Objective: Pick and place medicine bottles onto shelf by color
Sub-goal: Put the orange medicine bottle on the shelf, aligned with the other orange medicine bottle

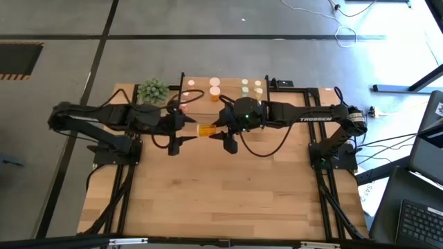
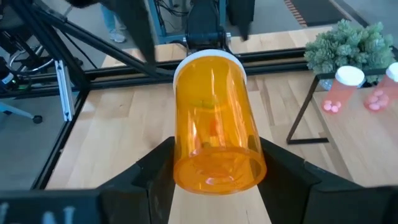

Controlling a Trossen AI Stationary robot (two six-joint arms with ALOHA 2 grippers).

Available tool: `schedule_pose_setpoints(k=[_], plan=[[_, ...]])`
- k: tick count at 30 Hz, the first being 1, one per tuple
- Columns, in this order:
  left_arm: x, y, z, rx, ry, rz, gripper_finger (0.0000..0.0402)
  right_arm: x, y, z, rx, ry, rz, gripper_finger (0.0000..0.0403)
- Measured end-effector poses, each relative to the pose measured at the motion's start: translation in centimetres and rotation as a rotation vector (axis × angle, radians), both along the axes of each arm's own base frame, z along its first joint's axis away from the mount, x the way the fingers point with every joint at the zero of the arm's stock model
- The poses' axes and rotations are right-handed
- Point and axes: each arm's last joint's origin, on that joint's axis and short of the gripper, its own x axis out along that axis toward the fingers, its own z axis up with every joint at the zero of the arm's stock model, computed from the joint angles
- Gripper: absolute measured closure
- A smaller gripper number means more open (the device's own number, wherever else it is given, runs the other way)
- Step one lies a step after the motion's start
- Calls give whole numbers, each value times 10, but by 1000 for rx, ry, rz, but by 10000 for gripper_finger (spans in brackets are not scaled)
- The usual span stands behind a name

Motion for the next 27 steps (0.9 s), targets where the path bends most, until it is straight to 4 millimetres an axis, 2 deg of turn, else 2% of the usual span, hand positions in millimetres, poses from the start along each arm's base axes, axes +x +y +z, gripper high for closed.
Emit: schedule_pose_setpoints(k=[4, 8, 13, 19, 27], plan=[[-12, 2, 8, 7, -41, 29, 140, -1, 0, 5, 3, 3, 0, 209], [-22, 4, 14, 7, -75, 42, 140, -5, 0, 19, 4, 39, 3, 209], [-36, 6, 22, 1, -118, 43, 140, -13, -1, 47, -30, 54, -37, 209], [-41, 6, 25, -2, -140, 44, 140, -23, -3, 73, -94, 49, -86, 209], [-40, 6, 24, -2, -133, 44, 140, -37, -2, 102, -160, 44, -59, 209]])
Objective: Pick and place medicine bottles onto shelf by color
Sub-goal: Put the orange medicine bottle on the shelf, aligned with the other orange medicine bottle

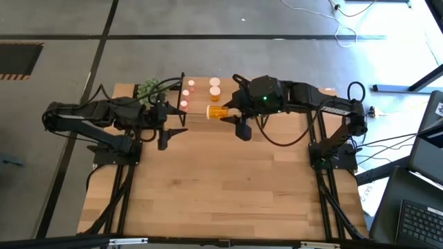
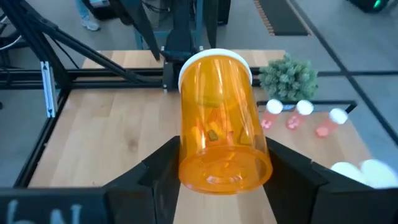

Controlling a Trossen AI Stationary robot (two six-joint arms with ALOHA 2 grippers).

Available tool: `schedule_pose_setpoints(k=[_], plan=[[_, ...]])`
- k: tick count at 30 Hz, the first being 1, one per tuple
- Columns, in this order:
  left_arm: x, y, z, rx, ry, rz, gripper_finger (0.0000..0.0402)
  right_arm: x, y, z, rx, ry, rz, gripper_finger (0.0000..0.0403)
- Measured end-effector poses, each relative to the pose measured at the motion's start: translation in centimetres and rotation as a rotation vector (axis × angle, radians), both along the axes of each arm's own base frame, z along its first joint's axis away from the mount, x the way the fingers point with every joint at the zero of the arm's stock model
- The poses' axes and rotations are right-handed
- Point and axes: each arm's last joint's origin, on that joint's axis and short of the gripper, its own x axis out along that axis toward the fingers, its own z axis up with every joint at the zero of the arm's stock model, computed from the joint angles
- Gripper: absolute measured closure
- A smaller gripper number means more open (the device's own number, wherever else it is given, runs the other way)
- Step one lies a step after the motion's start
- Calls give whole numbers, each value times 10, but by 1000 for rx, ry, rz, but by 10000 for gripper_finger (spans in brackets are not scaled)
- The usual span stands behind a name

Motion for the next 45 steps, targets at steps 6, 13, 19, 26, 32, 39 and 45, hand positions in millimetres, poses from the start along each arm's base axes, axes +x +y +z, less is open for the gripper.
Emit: schedule_pose_setpoints(k=[6, 13, 19, 26, 32, 39, 45], plan=[[0, 0, 0, -3, 0, 1, 140, -14, 7, 13, -35, -16, 18, 209], [0, 0, 0, -2, 0, 0, 140, -63, 13, 39, -124, -41, -126, 209], [0, 0, 0, -2, 0, 0, 140, -93, 26, 55, -126, -101, -128, 209], [0, 0, 0, -3, -1, 0, 140, -129, 40, 58, -154, -52, -251, 209], [0, 0, 0, -2, 0, 0, 140, -160, 48, 56, -169, -40, -381, 209], [0, 0, 0, -1, 0, 1, 140, -180, 48, 21, -127, -66, -494, 209], [2, 2, -1, 18, 3, 72, 140, -171, 50, -15, -52, -207, -502, 209]])
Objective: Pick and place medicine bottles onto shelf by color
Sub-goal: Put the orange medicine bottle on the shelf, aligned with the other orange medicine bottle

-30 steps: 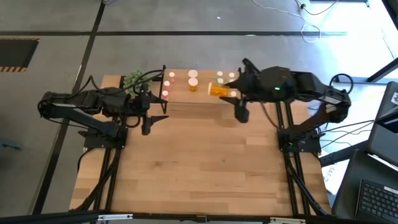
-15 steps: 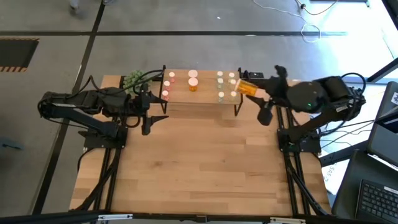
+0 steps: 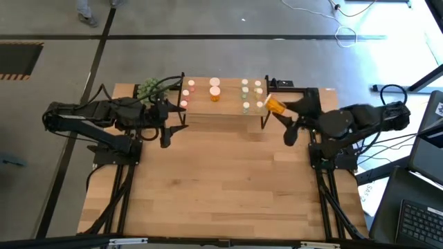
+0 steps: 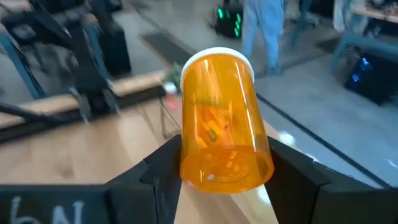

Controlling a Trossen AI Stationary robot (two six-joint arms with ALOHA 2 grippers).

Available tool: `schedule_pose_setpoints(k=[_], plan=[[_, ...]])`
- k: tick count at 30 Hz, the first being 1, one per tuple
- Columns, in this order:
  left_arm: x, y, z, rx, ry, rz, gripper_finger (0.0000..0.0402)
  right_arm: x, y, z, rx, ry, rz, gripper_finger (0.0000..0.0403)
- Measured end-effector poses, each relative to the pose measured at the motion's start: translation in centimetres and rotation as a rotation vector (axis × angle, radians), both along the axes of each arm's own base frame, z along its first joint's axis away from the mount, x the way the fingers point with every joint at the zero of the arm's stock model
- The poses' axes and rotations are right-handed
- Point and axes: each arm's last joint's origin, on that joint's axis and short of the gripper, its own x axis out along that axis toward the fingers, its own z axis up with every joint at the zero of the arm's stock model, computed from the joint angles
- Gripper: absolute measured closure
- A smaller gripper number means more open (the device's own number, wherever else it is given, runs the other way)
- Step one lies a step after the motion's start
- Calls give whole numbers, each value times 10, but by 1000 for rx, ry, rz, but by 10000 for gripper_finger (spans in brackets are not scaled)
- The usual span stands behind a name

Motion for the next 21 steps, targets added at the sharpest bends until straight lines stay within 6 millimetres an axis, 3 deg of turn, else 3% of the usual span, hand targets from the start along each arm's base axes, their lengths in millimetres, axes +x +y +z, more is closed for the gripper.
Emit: schedule_pose_setpoints(k=[10, 21], plan=[[0, 1, 0, -1, -2, 17, 140, 42, 17, -62, -23, -366, 129, 209], [0, 1, 0, -1, -1, 18, 140, 53, 15, -132, 106, -792, 457, 209]])
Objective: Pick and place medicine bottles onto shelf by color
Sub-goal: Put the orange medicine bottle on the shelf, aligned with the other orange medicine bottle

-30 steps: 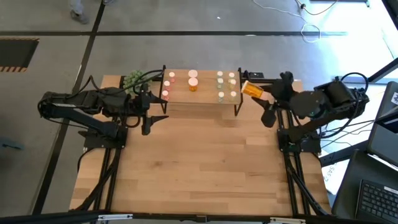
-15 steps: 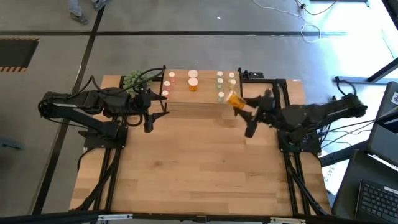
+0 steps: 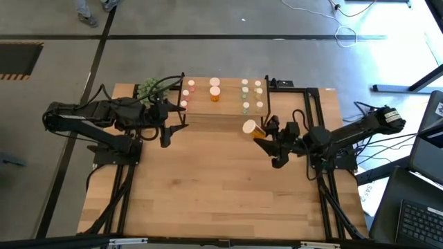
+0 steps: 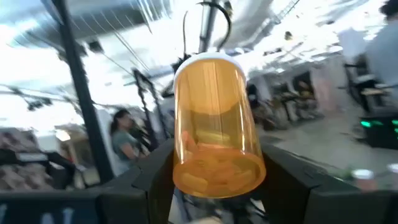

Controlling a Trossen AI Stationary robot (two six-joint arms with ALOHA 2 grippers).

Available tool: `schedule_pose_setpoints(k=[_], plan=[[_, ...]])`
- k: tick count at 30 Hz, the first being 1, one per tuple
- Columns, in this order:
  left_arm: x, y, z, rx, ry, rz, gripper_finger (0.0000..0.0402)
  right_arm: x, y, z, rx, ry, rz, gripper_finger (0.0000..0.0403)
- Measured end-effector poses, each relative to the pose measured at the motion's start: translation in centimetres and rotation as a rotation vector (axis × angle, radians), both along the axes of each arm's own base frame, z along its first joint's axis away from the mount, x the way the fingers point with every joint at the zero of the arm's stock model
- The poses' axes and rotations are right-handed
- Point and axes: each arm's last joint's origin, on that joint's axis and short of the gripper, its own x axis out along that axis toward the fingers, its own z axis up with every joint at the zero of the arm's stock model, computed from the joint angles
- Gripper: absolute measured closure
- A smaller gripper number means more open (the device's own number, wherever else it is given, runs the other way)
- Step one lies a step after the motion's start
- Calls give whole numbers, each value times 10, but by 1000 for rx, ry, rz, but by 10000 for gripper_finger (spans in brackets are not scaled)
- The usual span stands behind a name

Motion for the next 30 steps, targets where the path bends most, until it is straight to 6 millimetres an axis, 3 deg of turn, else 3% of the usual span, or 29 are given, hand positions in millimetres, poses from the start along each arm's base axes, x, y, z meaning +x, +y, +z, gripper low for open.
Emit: schedule_pose_setpoints(k=[22, 30], plan=[[1, -2, 1, -43, -21, -60, 140, 43, 11, -61, 24, -20, 66, 209], [16, -4, -2, -77, -28, -78, 140, 64, 6, -63, 19, -48, 105, 209]])
